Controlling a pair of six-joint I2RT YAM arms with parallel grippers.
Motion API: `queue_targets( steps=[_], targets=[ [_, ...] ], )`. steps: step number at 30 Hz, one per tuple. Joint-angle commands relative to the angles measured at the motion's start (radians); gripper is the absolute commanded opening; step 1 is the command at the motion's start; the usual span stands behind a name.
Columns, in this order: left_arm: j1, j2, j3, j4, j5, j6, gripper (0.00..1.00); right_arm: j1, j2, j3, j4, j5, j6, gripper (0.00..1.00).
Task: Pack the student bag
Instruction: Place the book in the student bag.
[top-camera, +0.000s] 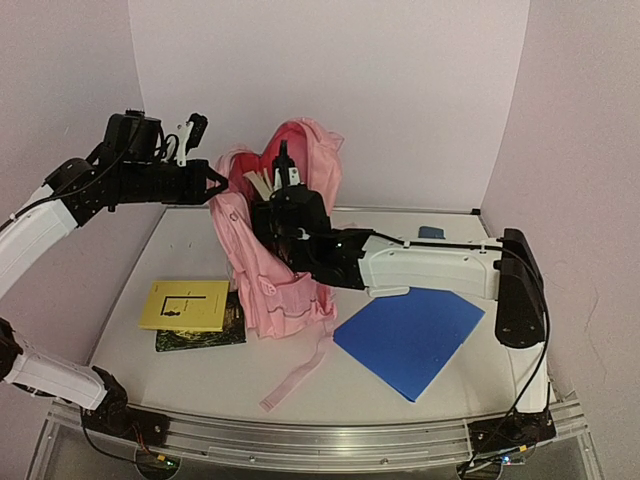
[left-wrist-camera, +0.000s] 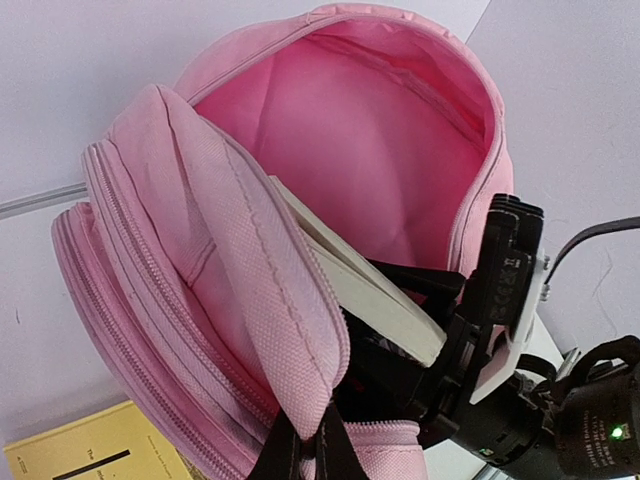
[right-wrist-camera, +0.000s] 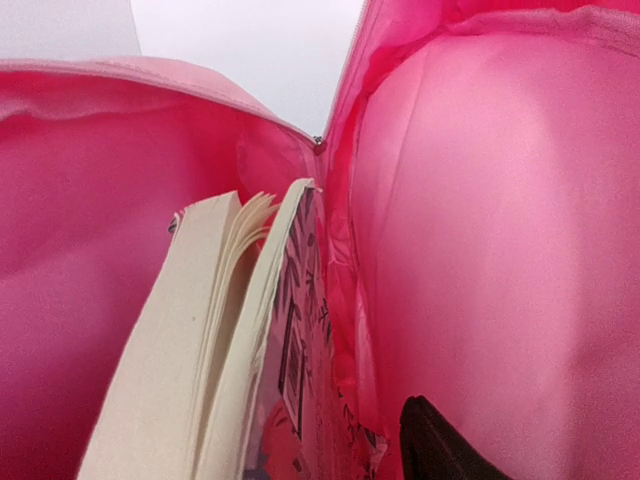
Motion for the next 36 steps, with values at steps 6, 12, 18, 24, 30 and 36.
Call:
queue_targets(
  steps=[6, 12, 18, 24, 30, 36],
  targets=[
    [0.087, 0.037, -0.044, 0.01, 0.016, -0.051, 0.0, -0.005, -0.169, -0.013, 0.042, -0.077, -0.026, 0.7],
    [0.095, 0.027, -0.066, 0.009, 0.037, -0.056, 0.0, -0.005, -0.058, 0.059, -0.013, -0.113, -0.009, 0.72],
    [0.101, 0.018, -0.08, 0.011, 0.041, -0.055, 0.0, -0.004, -0.046, 0.057, -0.057, -0.126, 0.034, 0.78],
    [0.113, 0.042, -0.083, 0.022, 0.033, -0.064, 0.0, -0.003, -0.224, -0.118, -0.066, -0.22, 0.104, 0.81],
    [0.143, 0.056, -0.098, 0.068, 0.052, -0.087, 0.0, -0.003, -0.48, -0.326, -0.147, -0.342, 0.173, 0.88],
    [0.211, 0.084, -0.103, 0.15, 0.135, -0.114, 0.0, -0.003, -0.684, -0.545, -0.302, -0.339, 0.266, 0.94]
  ],
)
